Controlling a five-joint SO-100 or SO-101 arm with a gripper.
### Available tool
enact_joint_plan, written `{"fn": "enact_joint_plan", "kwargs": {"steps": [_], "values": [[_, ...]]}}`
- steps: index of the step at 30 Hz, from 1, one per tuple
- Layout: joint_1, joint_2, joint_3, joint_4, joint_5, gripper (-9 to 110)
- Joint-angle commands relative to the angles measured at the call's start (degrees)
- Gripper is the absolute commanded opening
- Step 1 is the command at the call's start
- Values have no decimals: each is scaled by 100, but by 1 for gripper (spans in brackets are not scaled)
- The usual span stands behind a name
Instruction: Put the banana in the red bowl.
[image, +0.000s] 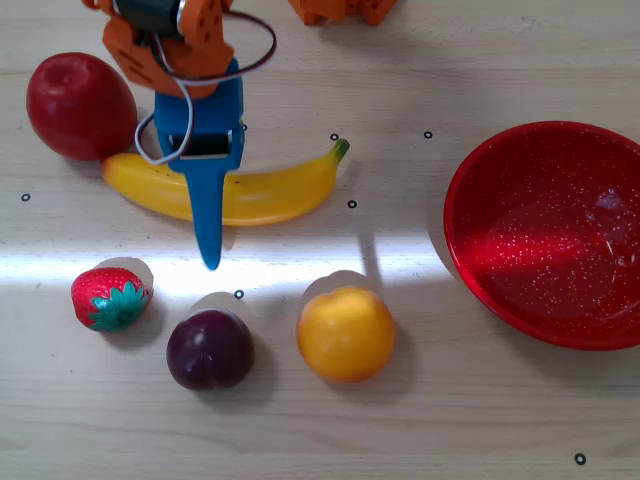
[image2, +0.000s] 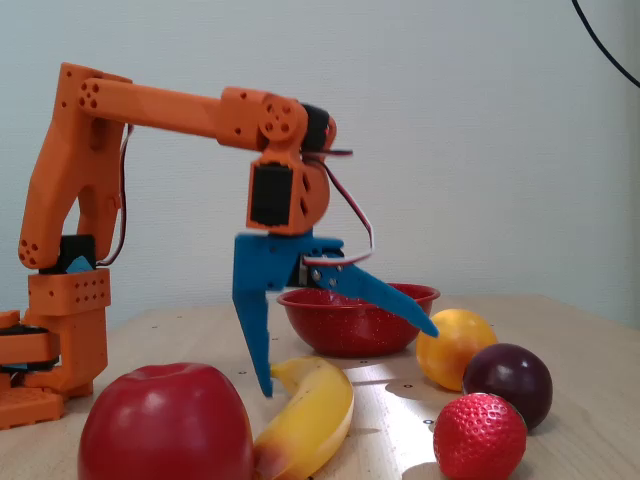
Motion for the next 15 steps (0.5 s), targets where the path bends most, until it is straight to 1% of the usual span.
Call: {"fn": "enact_joint_plan", "kwargs": {"steps": [1, 15], "values": [[158, 237, -211, -105, -176, 64], [308, -721, -879, -334, -387, 64]]}}
